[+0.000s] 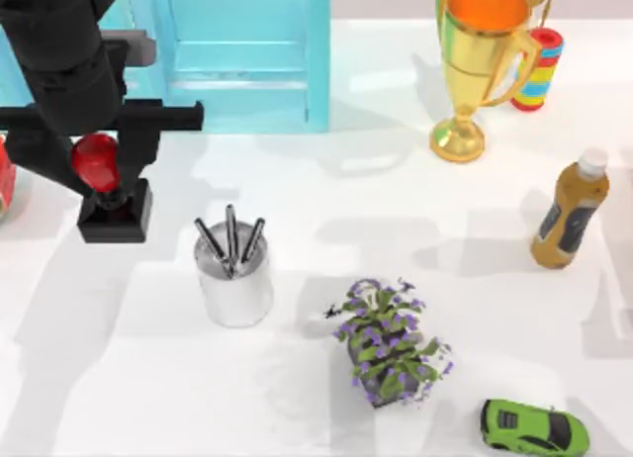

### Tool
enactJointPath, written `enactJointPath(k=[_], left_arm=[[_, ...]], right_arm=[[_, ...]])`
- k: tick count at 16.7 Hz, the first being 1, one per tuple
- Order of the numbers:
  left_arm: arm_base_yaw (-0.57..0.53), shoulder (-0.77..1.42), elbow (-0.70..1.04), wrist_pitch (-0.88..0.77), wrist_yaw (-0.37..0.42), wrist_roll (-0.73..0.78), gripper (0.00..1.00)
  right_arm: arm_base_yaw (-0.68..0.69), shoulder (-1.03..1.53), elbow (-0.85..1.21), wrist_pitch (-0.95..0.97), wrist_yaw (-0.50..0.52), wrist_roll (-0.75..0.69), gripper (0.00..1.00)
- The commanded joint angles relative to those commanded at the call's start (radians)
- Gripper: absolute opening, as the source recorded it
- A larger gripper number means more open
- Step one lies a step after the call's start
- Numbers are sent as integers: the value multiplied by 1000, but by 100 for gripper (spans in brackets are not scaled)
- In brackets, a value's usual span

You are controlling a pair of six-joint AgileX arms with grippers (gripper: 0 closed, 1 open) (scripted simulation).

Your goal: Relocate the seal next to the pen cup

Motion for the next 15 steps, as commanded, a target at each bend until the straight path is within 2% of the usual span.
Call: enactJointPath(k=[14, 15], left_arm=[[-17, 29, -42, 74, 0, -18, 0], [-17, 29, -42, 74, 0, -18, 8]], right_arm=[[0, 0, 0, 0, 0, 0, 100], [0, 0, 0, 0, 0, 0, 100]])
